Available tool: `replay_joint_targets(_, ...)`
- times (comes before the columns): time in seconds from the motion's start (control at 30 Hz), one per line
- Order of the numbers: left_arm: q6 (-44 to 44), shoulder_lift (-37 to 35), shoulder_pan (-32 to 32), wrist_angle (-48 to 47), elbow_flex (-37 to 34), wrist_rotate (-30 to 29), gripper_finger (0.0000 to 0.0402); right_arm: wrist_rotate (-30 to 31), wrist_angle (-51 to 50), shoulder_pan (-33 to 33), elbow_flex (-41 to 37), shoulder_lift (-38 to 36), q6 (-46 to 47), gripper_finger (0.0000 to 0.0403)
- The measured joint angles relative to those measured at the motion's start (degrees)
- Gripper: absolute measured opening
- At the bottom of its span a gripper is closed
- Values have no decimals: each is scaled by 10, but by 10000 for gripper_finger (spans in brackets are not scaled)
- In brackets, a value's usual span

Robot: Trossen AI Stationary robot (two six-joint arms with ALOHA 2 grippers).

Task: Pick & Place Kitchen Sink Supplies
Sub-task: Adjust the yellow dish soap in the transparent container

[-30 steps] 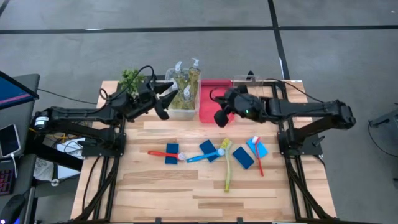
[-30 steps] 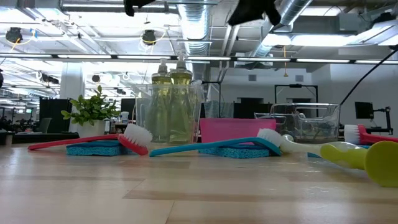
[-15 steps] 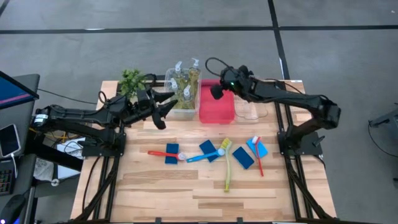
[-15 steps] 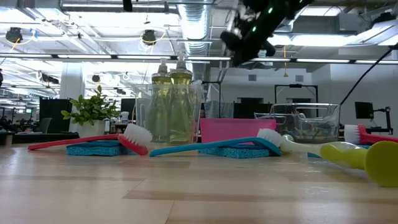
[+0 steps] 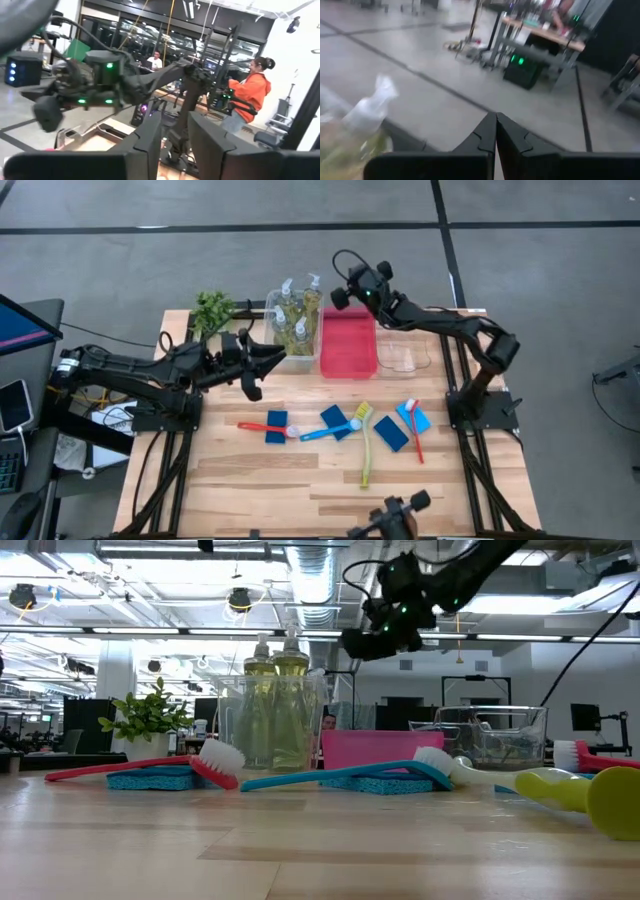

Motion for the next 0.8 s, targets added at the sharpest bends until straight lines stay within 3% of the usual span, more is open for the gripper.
replay_joint_targets(0.23, -15, 0, -5, 0, 0, 0, 64, 1, 146, -29, 1, 69, -9, 2)
replay_joint_targets(0.33, -25, 0, -5, 0, 0, 0, 55, 33, 176, -37, 19, 101, -8, 1)
replay_joint_targets(0.53, -26, 1, -5, 0, 0, 0, 42, 64, 180, -50, 94, 166, 13, 2)
replay_joint_targets(0.8, -25, 1, -5, 0, 0, 0, 30, 135, 164, -52, 200, 241, -50, 1)
